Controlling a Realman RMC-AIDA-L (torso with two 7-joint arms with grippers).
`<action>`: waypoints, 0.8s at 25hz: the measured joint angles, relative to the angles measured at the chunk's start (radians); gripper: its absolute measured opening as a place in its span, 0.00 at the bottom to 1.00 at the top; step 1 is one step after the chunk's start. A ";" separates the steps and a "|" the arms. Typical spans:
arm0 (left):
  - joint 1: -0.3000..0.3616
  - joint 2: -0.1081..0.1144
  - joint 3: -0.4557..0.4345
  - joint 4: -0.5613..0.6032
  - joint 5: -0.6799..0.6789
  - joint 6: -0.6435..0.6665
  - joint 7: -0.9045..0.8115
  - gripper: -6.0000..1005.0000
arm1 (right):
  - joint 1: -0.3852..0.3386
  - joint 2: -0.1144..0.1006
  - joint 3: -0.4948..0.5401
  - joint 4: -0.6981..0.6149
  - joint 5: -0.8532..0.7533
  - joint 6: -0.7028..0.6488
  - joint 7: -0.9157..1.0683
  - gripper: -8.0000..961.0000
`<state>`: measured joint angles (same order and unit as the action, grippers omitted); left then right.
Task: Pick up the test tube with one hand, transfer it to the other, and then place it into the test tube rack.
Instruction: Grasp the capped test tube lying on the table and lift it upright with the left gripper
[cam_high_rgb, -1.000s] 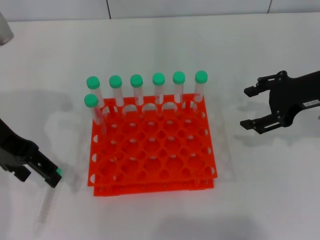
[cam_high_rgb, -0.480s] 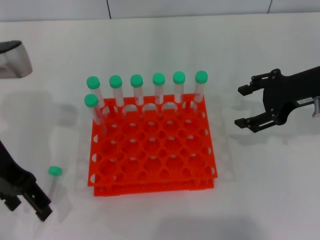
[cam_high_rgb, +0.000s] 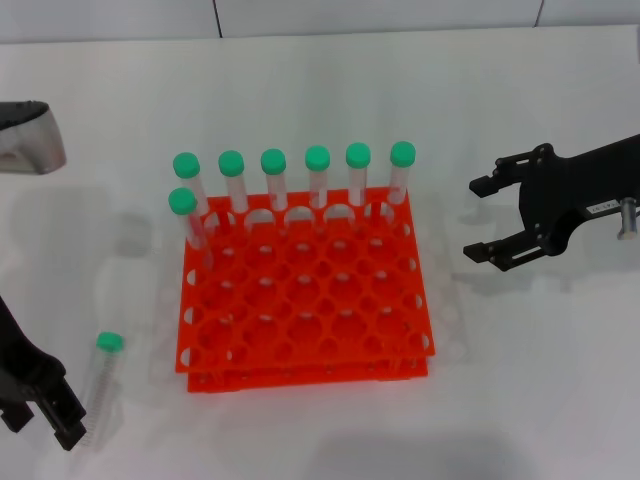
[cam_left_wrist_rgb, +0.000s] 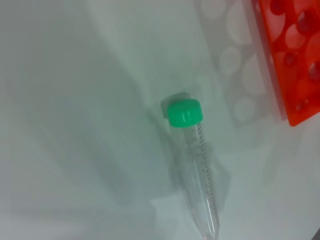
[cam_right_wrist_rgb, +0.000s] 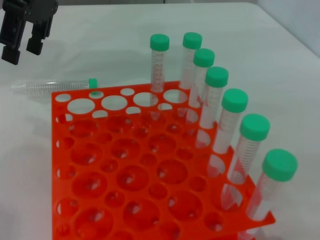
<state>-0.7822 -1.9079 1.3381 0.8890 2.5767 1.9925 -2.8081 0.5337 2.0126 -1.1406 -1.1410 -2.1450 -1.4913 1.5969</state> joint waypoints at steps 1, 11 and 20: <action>0.002 -0.003 0.000 0.000 0.005 -0.003 0.000 0.79 | 0.000 0.000 -0.005 0.000 0.000 0.002 0.000 0.84; 0.004 -0.042 -0.004 -0.051 0.072 -0.042 0.004 0.60 | 0.001 0.001 -0.018 0.001 0.002 0.006 0.000 0.84; 0.007 -0.044 -0.004 -0.087 0.075 -0.097 0.002 0.54 | -0.009 0.002 -0.025 0.001 0.002 0.006 0.000 0.84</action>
<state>-0.7750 -1.9514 1.3336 0.8017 2.6515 1.8952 -2.8062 0.5248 2.0141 -1.1659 -1.1395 -2.1429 -1.4848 1.5969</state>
